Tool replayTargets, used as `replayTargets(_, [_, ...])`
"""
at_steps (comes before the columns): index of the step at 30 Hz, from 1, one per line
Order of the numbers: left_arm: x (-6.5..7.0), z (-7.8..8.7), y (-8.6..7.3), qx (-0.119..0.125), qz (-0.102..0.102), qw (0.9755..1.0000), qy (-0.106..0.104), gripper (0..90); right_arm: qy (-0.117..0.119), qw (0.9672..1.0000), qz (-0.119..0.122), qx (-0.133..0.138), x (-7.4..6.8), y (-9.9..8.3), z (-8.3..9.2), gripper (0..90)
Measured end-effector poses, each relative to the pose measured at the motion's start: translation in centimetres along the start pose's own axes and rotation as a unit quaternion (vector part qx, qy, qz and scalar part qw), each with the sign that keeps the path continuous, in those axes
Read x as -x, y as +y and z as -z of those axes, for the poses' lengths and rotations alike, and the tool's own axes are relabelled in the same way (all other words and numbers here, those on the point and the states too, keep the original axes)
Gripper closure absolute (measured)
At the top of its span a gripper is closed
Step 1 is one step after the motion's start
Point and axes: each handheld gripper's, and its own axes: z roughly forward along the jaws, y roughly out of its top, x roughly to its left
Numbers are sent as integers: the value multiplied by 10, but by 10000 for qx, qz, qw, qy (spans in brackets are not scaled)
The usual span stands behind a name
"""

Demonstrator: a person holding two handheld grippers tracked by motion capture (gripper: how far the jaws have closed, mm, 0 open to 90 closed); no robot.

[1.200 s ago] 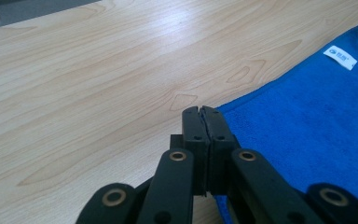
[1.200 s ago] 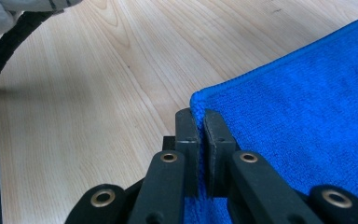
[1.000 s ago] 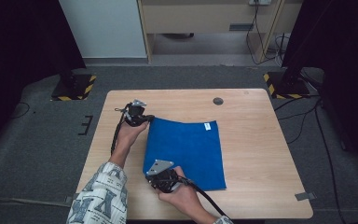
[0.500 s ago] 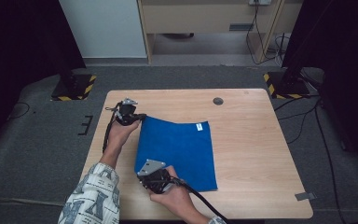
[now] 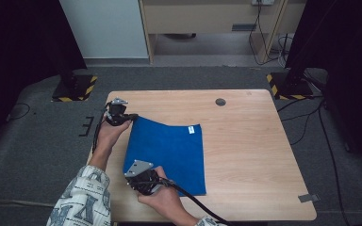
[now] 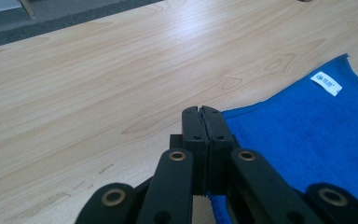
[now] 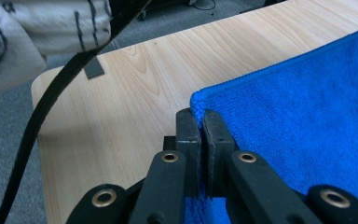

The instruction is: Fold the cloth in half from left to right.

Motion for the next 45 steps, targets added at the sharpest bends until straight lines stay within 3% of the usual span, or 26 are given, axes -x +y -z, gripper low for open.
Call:
replayTargets(6, [17,-12,9,-19,-17,9999,-101,894,-74,10000,-52,1,9,-14,17,872])
replayTargets(14, [54,-40,25,17,-60,9994,-344,892,-186,9992,-356,66,29,-41,47,871])
replayTargets(24, [92,-77,38,-152,-316,9979,-547,891,-423,9972,-621,26,51,-71,74,868])
replayTargets(31, [107,-92,40,-239,-351,9969,-655,890,-544,9959,-724,29,59,-84,88,861])
replayTargets(43, [129,-108,50,-277,-398,9957,-792,890,-648,9941,-868,-64,66,-102,97,849])
replayTargets(45, [134,-111,51,-325,-477,9951,-799,890,-676,9937,-888,-49,67,-104,101,849])
